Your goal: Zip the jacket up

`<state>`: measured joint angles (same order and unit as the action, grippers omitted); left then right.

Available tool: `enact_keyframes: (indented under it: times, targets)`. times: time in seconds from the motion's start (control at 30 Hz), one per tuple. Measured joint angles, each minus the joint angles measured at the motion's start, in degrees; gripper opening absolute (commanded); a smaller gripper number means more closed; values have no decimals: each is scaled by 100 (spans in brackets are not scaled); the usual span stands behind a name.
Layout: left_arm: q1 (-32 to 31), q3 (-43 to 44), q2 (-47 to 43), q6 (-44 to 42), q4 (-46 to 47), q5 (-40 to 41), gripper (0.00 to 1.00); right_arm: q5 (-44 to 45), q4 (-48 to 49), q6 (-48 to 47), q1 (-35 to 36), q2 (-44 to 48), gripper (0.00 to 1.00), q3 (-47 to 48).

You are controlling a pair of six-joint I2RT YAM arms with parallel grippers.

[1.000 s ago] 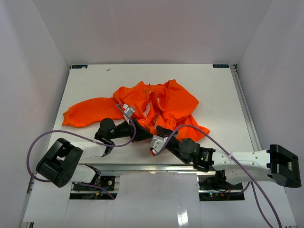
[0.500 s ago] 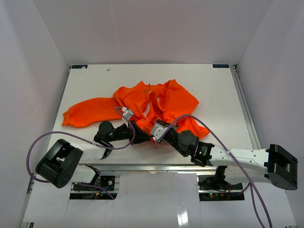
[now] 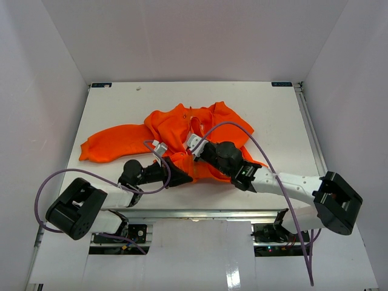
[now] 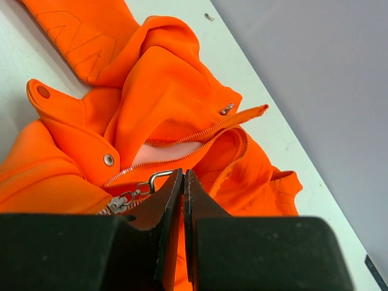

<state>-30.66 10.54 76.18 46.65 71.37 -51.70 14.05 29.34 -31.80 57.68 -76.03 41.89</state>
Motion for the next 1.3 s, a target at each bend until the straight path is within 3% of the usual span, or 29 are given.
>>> enact_keyframes:
  times: [0.83, 1.3]
  targets:
    - [20, -516, -825, -362, -777, 749, 0, -2361, -510, 1070, -1629, -2246, 8, 2020]
    - [-36, -680, -1284, -541, -1240, 1004, 0, -2912, -485, 1329, -2162, -3218, 8, 2688]
